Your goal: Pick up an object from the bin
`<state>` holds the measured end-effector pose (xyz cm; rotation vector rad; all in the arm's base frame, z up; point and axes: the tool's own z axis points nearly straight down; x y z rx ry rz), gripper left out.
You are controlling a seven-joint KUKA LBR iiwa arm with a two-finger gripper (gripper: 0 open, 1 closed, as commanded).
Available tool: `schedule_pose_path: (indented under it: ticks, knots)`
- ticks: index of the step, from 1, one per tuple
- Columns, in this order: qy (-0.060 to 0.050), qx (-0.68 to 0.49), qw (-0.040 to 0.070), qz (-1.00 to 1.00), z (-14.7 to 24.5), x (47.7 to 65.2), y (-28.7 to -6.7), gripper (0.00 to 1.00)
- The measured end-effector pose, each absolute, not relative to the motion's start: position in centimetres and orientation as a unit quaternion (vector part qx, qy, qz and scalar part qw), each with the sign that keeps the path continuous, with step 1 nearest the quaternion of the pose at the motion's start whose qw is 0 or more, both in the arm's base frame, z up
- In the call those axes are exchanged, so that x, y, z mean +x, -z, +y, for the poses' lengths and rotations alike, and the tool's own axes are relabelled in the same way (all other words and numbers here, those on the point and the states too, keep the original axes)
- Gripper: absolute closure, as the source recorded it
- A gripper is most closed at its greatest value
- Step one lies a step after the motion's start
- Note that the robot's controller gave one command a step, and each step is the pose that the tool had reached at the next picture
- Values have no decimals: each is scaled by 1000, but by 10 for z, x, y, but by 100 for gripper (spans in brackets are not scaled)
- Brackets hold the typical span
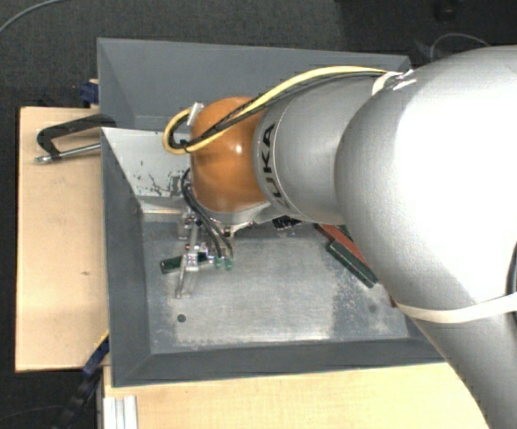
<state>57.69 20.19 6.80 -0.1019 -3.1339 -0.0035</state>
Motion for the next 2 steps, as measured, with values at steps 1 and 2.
schedule_pose_path:
  ticks: [1,2]
  knots:
    - [1,-36,0,-999,198,580,-71,100]
    - [2,-21,-3,-1000,211,549,-230,100]
